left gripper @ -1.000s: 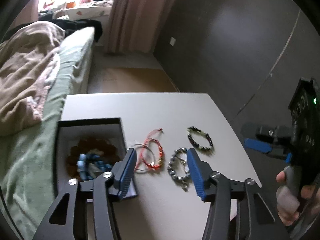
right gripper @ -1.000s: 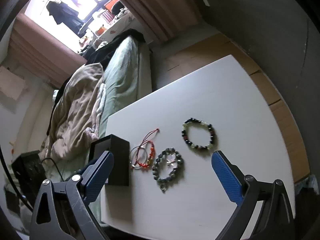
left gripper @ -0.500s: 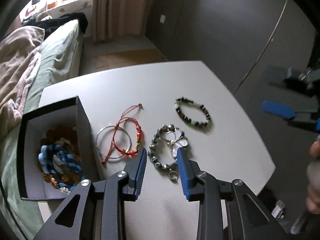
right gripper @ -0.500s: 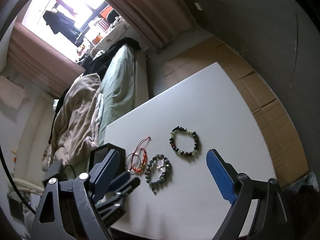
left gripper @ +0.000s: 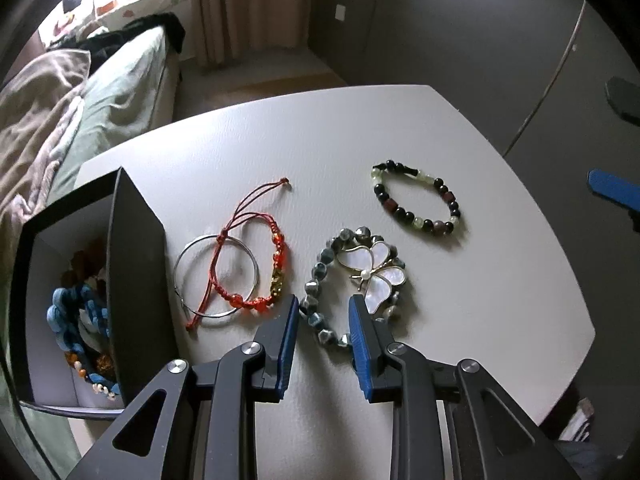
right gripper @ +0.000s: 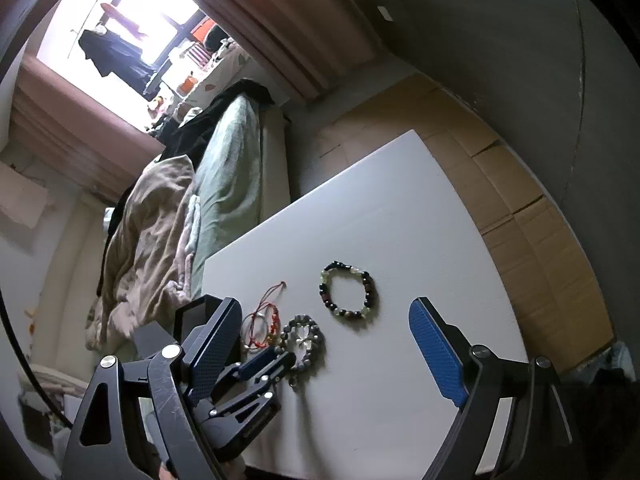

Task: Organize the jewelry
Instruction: 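Grasp the grey metal bead bracelet with the left tool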

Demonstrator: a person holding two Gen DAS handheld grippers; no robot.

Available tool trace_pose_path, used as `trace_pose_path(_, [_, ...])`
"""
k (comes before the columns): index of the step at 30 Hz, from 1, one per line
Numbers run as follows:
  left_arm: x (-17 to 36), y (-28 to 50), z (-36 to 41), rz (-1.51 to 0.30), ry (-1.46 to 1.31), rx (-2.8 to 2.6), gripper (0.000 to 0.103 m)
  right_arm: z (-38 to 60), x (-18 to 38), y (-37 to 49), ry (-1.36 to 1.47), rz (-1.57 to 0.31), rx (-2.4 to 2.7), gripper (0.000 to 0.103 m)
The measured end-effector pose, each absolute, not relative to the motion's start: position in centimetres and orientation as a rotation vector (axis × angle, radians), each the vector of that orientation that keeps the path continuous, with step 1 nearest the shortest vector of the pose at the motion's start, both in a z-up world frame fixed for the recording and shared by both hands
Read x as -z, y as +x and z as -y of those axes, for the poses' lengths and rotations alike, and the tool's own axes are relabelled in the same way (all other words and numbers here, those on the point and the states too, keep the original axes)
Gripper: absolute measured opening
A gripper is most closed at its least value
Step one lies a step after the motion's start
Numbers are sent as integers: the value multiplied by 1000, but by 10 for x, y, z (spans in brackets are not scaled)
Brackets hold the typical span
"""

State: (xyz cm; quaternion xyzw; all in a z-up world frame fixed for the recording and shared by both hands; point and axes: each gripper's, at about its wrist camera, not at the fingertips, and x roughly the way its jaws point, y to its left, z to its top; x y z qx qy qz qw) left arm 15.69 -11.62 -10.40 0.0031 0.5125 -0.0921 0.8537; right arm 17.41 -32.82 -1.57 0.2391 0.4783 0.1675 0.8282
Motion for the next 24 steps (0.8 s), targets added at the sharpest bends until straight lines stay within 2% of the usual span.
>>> trace_pose_path(2, [105, 157, 116, -1068, 23, 170, 13, 328, 17, 175, 507, -1018, -357, 85])
trace_pose_path(4, [105, 158, 113, -1063, 9, 163, 10, 325, 19, 176, 499, -1028, -361, 83])
trace_pose_path(24, [43, 146, 75, -894, -309, 379, 10, 282, 38, 178, 404, -1103, -396, 77])
